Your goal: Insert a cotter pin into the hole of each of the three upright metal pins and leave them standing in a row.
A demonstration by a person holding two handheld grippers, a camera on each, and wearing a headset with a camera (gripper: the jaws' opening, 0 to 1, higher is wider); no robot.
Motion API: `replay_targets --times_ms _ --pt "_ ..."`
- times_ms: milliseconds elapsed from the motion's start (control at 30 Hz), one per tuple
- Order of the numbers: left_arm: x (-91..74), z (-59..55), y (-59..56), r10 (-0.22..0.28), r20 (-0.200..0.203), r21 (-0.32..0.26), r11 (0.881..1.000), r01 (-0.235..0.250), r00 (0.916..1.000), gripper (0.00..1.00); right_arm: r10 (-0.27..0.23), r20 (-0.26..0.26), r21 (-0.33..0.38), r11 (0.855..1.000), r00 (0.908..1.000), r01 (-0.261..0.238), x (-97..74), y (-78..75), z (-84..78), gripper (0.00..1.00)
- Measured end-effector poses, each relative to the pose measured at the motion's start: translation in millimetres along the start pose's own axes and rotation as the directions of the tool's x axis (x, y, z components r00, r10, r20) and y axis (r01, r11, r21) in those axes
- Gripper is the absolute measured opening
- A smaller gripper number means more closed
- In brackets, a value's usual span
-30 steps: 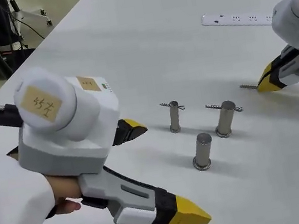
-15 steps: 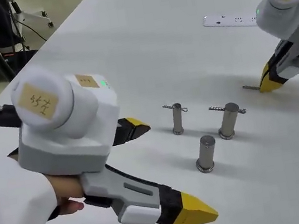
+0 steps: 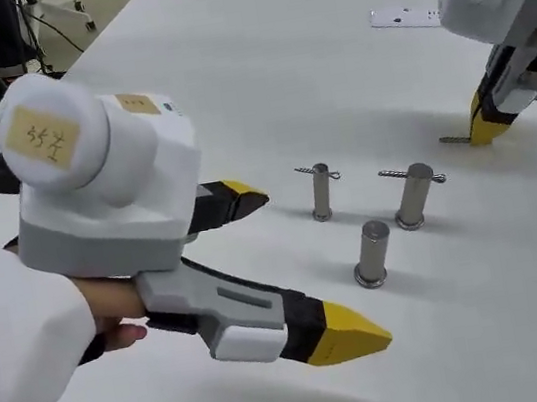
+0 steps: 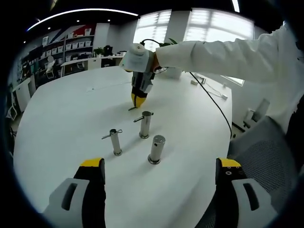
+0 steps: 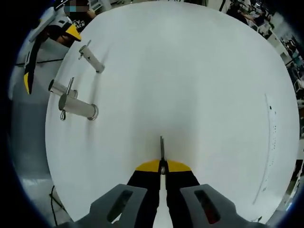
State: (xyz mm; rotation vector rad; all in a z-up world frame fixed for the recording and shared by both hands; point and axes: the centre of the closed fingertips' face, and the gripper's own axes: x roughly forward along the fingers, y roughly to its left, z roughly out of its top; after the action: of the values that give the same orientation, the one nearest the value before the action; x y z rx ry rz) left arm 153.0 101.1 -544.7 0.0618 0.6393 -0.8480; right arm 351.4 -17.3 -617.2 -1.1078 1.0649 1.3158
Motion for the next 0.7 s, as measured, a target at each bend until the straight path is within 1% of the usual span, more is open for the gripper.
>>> replay_targets --times_ms 33,133,200,267,367,467,600,700 --pt "-0.1 -0.1 0.0 0.0 -0.001 0.001 1.0 0.0 1.0 0.96 -0.005 0.012 0.043 0.999 0.9999 0.005 0.0 -0.7 0.4 0.0" --pt "-0.5 1.0 0.1 0.002 0.005 -0.003 1.0 -0.002 1.0 0.96 -0.013 0.026 0.043 0.999 0.9996 0.012 -1.1 1.6 -0.7 0.0" --pt "-0.7 1.0 -0.3 0.001 0.004 -0.001 1.0 -0.001 1.0 0.96 -0.021 0.04 0.062 0.998 0.999 0.019 -1.5 1.6 -0.7 0.0" --pt "-0.8 1.2 -1.7 0.0 0.002 -0.003 1.0 0.0 1.0 0.95 -0.021 0.057 0.057 0.998 0.9982 0.018 -1.7 1.2 -1.0 0.0" --pt "-2.0 1.5 -3.2 0.001 0.005 -0.007 1.0 -0.001 1.0 0.95 -0.02 0.081 0.073 0.997 0.9965 0.014 -1.1 -2.2 0.0 0.0" --pt "-3.5 -0.4 -4.8 0.004 0.002 -0.015 1.0 -0.004 1.0 0.94 -0.024 0.102 0.094 0.995 0.9945 0.014 -1.2 -1.1 -0.5 0.0" --pt "-6.4 1.4 -3.6 0.018 0.013 -0.029 0.999 -0.017 0.9998 0.94 -0.022 0.102 0.085 0.996 0.9946 0.013 -2.6 0.5 -0.9 0.0" --pt "-8.7 5.1 -1.3 0.028 0.027 -0.037 0.999 -0.027 0.9992 0.94 -0.036 0.103 0.068 0.997 0.9941 0.029 -6.6 3.1 -0.8 0.0"
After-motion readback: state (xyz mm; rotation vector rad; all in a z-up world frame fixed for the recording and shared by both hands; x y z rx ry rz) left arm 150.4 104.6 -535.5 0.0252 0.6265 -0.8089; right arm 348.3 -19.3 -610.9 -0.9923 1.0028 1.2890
